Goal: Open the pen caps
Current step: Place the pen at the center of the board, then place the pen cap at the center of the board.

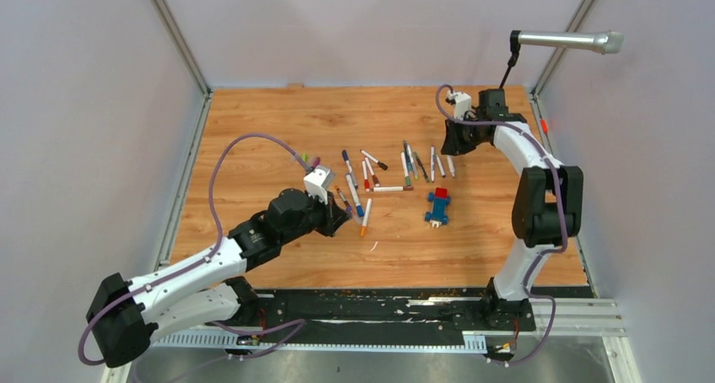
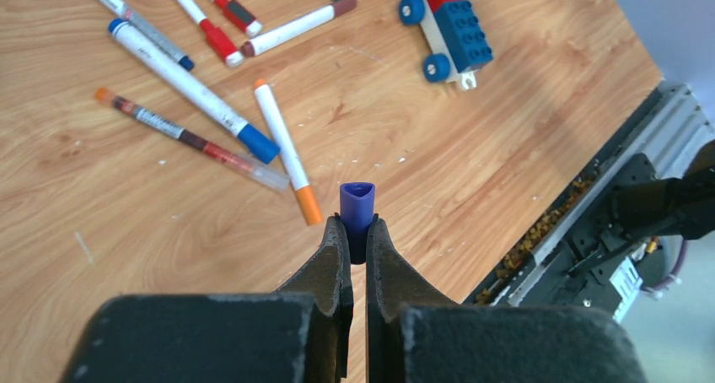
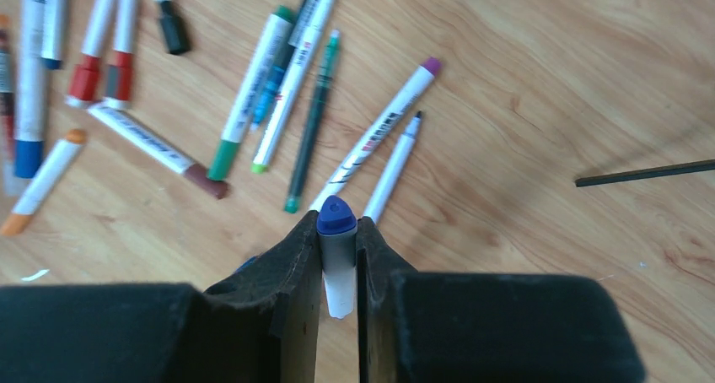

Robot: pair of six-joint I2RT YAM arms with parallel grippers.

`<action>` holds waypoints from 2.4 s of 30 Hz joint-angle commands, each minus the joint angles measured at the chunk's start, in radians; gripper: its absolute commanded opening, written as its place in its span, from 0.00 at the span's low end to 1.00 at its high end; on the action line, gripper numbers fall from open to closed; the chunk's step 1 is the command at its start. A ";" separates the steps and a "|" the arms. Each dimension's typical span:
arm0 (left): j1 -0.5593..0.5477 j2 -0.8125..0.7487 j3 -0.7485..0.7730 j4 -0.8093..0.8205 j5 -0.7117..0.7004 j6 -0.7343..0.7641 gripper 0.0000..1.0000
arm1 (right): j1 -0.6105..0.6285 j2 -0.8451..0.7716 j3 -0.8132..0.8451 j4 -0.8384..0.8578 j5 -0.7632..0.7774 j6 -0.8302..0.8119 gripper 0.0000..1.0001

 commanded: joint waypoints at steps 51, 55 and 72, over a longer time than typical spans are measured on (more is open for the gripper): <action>0.348 0.732 0.548 -0.317 -0.184 0.075 0.00 | -0.022 -0.424 -0.375 0.002 -0.398 -0.122 0.44; 0.350 0.850 0.657 -0.376 -0.229 0.104 0.03 | -0.022 -0.431 -0.377 0.002 -0.414 -0.121 0.44; 0.360 1.029 0.842 -0.476 -0.256 0.147 0.42 | -0.070 -0.436 -0.391 0.008 -0.447 -0.122 0.44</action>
